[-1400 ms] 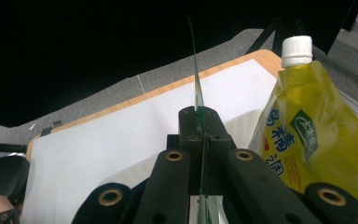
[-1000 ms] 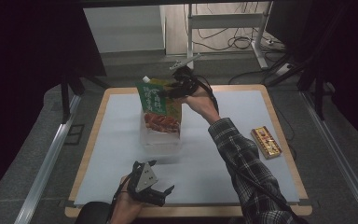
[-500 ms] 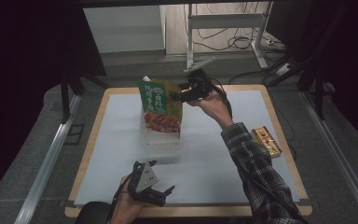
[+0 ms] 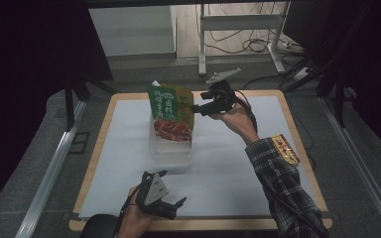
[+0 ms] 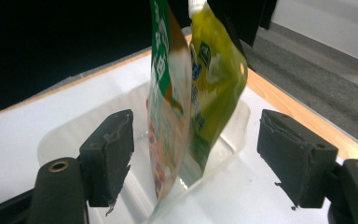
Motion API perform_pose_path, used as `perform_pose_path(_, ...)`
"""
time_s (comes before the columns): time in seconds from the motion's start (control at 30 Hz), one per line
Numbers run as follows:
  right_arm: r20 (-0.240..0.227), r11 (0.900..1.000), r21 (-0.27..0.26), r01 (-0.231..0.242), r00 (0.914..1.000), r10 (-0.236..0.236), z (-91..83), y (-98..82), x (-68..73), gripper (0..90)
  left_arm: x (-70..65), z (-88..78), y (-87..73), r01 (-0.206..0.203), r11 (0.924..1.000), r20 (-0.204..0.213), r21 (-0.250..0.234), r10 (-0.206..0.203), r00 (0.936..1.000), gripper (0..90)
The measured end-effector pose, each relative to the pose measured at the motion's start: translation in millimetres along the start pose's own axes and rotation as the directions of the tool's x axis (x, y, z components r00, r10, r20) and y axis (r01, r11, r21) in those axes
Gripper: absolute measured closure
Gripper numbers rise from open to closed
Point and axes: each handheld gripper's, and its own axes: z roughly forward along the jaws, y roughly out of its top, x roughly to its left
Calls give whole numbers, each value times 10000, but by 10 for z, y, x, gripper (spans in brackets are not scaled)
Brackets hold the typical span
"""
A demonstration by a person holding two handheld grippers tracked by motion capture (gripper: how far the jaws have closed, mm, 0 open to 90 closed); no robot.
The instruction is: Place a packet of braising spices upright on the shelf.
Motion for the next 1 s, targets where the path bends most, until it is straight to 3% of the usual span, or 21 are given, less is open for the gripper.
perform_pose_path(0.63, 332, 9994, -100, -318, 9989, 321, -253, -374, -17, 245, -7, 5, 1, -82, 10000, -45, 14, 82, 10000, 0)
perform_pose_path(1.0, 773, 9989, 212, -412, 9962, 394, -402, -564, -15, 242, -18, -3, 9, -179, 9996, -18, -218, 179, 9998, 0)
